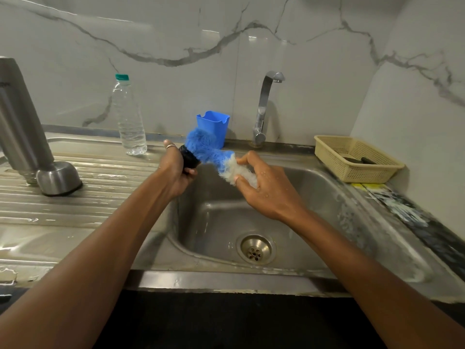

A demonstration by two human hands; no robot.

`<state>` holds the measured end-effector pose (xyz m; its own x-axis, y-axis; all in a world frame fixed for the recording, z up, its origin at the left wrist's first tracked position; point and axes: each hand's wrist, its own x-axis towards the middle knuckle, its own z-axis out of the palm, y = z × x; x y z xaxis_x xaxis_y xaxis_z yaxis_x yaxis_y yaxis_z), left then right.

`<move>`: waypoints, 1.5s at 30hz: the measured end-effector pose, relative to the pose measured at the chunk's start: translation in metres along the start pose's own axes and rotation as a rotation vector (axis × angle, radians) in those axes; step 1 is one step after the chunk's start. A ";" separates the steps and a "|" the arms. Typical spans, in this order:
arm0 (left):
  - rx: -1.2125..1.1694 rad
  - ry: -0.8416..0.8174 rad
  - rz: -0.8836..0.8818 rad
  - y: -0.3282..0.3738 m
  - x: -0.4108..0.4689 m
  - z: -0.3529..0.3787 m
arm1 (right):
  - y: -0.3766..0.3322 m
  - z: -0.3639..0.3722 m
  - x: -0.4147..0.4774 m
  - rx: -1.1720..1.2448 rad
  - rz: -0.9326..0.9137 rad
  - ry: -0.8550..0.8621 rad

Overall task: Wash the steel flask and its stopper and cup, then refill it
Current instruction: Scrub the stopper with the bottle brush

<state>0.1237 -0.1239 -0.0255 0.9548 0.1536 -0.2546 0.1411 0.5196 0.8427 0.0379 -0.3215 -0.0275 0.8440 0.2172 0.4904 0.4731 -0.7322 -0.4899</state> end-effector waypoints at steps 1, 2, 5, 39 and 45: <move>-0.014 0.013 -0.002 0.001 0.002 -0.002 | 0.003 -0.002 0.001 -0.013 0.016 0.003; -0.025 0.010 -0.006 0.001 0.003 -0.003 | 0.007 -0.005 0.003 -0.026 0.034 0.016; 0.000 -0.079 -0.035 0.000 0.003 0.001 | 0.014 -0.010 0.008 -0.054 0.056 0.087; 0.963 0.004 0.700 -0.020 -0.001 -0.007 | 0.016 -0.013 0.007 -0.077 0.064 0.061; 0.963 0.115 0.724 -0.011 -0.003 -0.015 | 0.017 -0.018 0.008 -0.057 0.076 0.007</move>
<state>0.1155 -0.1174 -0.0417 0.8715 0.2491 0.4224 -0.2325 -0.5486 0.8031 0.0484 -0.3437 -0.0185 0.8749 0.1555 0.4587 0.3927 -0.7822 -0.4837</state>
